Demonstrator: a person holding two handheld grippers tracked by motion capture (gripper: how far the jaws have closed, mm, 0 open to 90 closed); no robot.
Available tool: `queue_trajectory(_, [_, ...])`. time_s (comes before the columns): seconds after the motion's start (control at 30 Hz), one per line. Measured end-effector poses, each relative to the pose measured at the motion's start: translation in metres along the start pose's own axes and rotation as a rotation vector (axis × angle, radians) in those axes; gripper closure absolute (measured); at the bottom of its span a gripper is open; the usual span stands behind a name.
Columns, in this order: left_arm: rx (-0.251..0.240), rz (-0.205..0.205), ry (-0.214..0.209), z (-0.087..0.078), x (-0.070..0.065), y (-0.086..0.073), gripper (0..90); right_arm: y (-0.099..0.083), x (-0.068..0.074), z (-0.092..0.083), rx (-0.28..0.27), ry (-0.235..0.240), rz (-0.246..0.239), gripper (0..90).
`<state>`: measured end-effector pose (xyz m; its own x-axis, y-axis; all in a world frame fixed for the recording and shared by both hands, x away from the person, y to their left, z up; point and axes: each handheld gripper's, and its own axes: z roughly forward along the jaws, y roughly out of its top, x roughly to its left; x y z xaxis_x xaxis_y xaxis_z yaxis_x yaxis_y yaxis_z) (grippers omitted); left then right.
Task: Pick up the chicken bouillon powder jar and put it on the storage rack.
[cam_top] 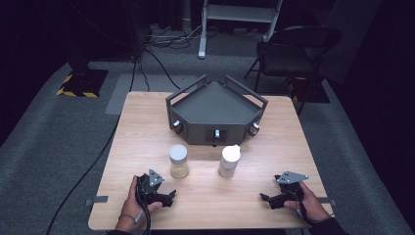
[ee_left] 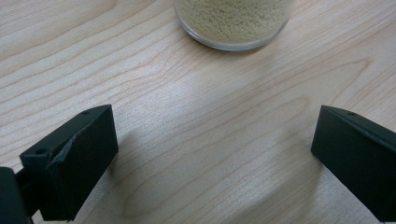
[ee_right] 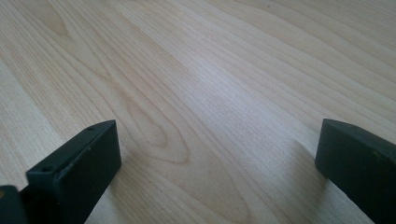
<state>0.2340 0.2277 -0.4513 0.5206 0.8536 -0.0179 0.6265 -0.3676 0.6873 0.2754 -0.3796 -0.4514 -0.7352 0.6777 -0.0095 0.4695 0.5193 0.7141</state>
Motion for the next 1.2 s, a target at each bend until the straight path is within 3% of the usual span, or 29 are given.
queue_trajectory(0.57, [-0.001,0.006,-0.007,-0.001,0.002,-0.001,0.0,0.0,0.0,0.0,0.0,-0.002,0.002,0.0])
queue_trajectory(0.87, [-0.015,-0.016,-0.024,-0.002,0.007,-0.003,0.5,0.0,0.0,0.0,0.0,-0.002,0.002,0.0])
queue_trajectory(1.2, [-0.097,-0.022,-0.011,-0.011,0.003,-0.006,1.0,0.0,0.0,0.0,-0.001,-0.002,0.002,0.0])
